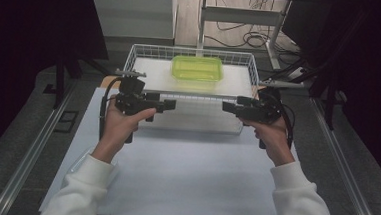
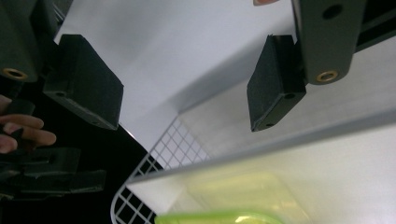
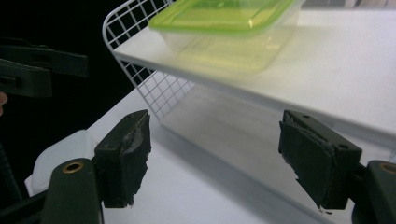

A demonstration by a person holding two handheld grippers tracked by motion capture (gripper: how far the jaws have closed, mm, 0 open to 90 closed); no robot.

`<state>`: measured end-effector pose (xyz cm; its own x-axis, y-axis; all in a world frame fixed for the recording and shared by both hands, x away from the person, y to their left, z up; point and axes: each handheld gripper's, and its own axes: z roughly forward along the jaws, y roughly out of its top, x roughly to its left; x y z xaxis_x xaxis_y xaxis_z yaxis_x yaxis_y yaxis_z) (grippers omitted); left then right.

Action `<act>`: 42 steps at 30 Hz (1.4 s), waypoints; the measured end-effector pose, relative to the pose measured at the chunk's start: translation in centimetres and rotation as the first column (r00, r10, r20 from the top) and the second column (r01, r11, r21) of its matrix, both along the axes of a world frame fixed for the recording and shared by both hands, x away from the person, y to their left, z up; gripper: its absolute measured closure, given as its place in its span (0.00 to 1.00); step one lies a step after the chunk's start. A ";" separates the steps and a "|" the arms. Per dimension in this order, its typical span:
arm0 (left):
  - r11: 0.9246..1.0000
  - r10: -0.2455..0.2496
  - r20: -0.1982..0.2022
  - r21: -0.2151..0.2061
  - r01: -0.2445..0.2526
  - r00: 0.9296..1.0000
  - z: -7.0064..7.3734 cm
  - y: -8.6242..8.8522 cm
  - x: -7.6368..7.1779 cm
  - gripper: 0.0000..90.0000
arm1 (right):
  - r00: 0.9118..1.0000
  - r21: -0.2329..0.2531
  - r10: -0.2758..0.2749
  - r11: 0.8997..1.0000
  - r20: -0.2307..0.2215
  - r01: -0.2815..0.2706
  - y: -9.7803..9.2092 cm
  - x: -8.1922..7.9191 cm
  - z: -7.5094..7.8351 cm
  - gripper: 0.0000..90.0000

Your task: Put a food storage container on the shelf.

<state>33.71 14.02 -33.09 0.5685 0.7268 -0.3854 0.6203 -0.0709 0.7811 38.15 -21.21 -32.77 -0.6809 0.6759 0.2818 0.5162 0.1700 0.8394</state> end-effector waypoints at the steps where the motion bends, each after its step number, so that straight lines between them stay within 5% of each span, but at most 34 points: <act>1: 1.000 -0.004 -0.003 0.003 0.004 1.000 -0.2 0.0 -0.2 0.29 | 1.000 -0.002 0.007 1.000 0.000 -0.007 -0.1 -0.3 -0.3 0.28; 21: 0.999 -0.010 -0.079 0.051 0.014 0.997 -6.5 1.3 -4.5 0.28 | 0.997 -0.033 0.075 0.997 -0.036 -0.076 -0.6 -5.2 -6.1 0.29; 32: 0.997 -0.037 -0.133 0.061 0.046 0.990 -9.6 1.3 -6.1 0.28 | 0.992 -0.051 0.069 0.996 -0.107 -0.075 -1.4 -6.5 -9.3 0.30; 42: 0.991 -0.050 -0.169 0.114 0.070 0.984 -11.2 1.1 -6.6 0.28 | 0.988 -0.094 0.062 0.993 -0.143 -0.076 -1.4 -7.0 -11.1 0.30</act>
<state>27.10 15.14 -44.30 0.5478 0.7399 -0.3905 0.7321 -0.1981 0.6518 31.14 -22.63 -43.85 -0.6858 0.6577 0.3116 0.6111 0.2880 0.7373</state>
